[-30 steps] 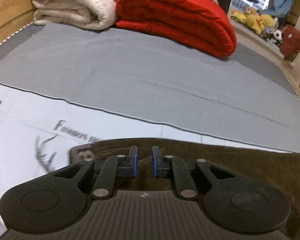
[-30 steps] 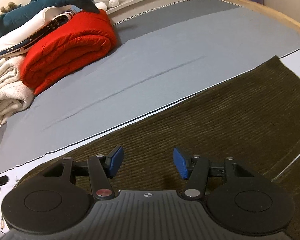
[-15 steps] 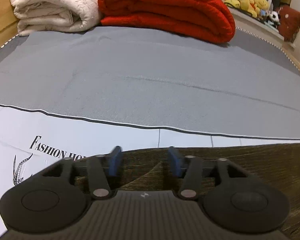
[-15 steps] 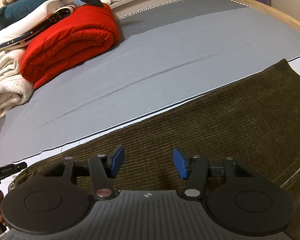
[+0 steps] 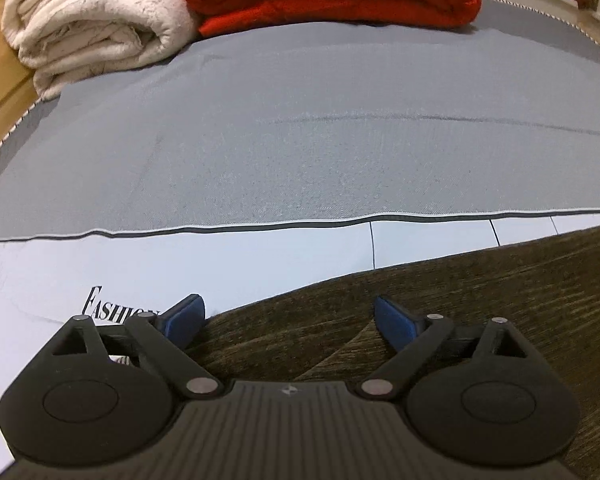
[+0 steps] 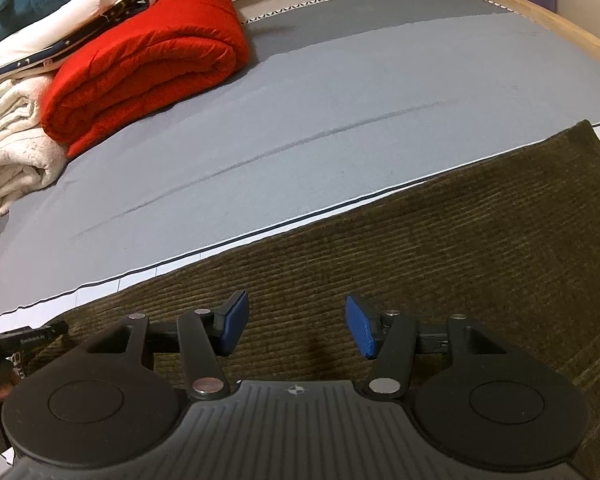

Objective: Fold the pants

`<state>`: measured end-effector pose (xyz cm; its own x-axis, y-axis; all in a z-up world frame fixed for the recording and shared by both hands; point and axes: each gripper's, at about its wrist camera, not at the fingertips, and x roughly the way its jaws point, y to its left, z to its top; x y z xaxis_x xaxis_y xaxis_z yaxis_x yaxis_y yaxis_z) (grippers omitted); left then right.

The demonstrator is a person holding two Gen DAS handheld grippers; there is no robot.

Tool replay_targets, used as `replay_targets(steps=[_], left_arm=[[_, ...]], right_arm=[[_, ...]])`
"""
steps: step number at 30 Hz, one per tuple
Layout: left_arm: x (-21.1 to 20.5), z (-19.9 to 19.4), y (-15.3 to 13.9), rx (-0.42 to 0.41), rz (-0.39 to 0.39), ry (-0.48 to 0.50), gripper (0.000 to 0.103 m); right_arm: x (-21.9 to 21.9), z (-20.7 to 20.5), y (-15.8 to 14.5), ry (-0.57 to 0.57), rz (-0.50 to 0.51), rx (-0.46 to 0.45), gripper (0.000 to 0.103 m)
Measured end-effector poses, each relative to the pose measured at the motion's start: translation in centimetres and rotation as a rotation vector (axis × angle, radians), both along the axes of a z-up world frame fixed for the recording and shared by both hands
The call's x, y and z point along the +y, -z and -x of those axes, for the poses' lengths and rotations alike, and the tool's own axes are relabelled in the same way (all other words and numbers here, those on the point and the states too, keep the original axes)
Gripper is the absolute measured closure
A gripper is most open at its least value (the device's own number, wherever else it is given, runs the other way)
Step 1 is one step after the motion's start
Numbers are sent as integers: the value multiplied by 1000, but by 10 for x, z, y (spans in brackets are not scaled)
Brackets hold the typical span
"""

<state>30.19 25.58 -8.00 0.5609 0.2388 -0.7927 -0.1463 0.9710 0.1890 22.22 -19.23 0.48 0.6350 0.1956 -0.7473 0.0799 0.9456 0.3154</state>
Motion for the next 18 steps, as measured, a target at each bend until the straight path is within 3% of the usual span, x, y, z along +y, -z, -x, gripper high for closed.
replay_targets(steps=[4, 7, 10, 16, 18], left_arm=[[-4, 0, 2, 10, 15, 46, 8], [-12, 2, 5, 11, -17, 90, 8], [-14, 2, 6, 11, -10, 110, 16], [-19, 2, 3, 14, 54, 151, 53], [-23, 2, 2, 15, 61, 169, 72]], right_arm=[[2, 0, 0, -4, 4, 2, 46], [4, -1, 1, -8, 7, 6, 46], [4, -2, 1, -11, 7, 5, 46], [5, -2, 3, -18, 11, 4, 46], [4, -2, 4, -21, 12, 6, 46]])
